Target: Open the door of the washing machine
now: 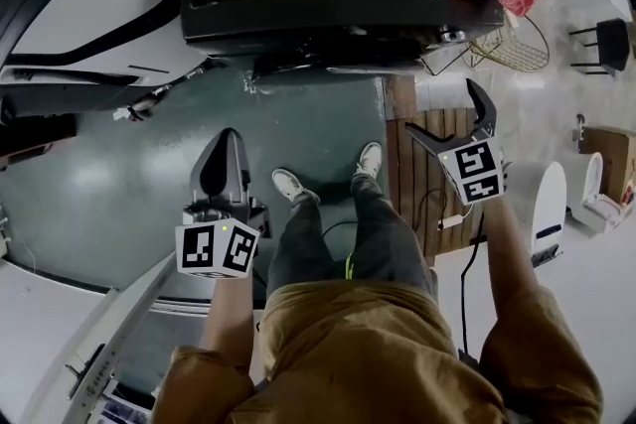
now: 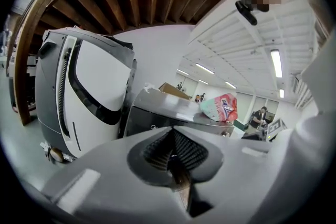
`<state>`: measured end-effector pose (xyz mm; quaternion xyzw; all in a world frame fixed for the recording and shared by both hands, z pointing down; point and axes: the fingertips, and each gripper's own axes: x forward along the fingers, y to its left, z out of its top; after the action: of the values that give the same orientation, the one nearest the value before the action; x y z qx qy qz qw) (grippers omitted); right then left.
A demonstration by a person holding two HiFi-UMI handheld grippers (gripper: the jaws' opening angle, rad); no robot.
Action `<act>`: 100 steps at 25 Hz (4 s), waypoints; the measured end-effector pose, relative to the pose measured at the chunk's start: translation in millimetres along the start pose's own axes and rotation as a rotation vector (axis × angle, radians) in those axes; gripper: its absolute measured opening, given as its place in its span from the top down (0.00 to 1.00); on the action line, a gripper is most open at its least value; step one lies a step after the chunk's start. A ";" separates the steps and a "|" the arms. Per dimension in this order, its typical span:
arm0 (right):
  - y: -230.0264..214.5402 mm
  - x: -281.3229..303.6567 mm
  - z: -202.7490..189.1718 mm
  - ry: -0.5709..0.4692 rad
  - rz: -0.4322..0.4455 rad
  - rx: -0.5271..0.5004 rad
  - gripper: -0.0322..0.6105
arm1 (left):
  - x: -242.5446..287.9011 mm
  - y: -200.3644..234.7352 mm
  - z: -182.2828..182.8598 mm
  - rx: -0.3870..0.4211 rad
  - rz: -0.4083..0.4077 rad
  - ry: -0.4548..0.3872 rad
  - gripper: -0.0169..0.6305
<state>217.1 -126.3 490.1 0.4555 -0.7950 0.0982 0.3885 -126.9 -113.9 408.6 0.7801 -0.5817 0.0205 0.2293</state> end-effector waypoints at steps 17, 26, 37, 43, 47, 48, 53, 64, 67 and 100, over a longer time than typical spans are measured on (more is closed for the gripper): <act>-18.8 147.4 -121.0 0.279 0.094 -0.109 0.06 | -1.0 17.5 -43.4 0.017 0.111 0.075 0.88; -28.9 181.1 -149.4 0.352 0.125 -0.203 0.07 | -5.4 23.1 -69.8 -0.003 0.143 0.100 0.88; -31.5 208.8 -165.4 0.412 0.132 -0.267 0.28 | 2.1 27.2 -86.7 -0.015 0.157 0.109 0.88; -52.4 213.6 -174.5 0.515 0.052 -0.362 0.62 | 4.0 25.0 -95.1 -0.034 0.143 0.116 0.88; -58.4 217.1 -176.1 0.557 -0.001 -0.414 0.70 | 3.8 23.0 -97.9 -0.036 0.134 0.116 0.88; -58.7 217.7 -176.1 0.566 -0.001 -0.418 0.70 | 3.2 23.0 -99.0 -0.037 0.133 0.117 0.88; -60.3 216.5 -177.4 0.579 -0.016 -0.503 0.72 | 1.8 20.0 -102.7 -0.043 0.135 0.114 0.88; -56.0 210.7 -173.3 0.576 0.010 -0.601 0.75 | 15.3 10.2 -103.1 -0.065 0.119 0.124 0.88; -55.2 212.5 -173.5 0.577 0.043 -0.645 0.76 | 21.9 7.4 -102.5 -0.075 0.113 0.128 0.88; 95.2 120.0 -275.3 0.619 0.346 -0.545 0.81 | 1.4 14.5 -120.7 -0.103 0.148 0.132 0.88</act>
<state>252.3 -9.8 780.7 0.1457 -0.7028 0.0803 0.6917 -111.3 -72.3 521.8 0.7190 -0.6218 0.0587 0.3050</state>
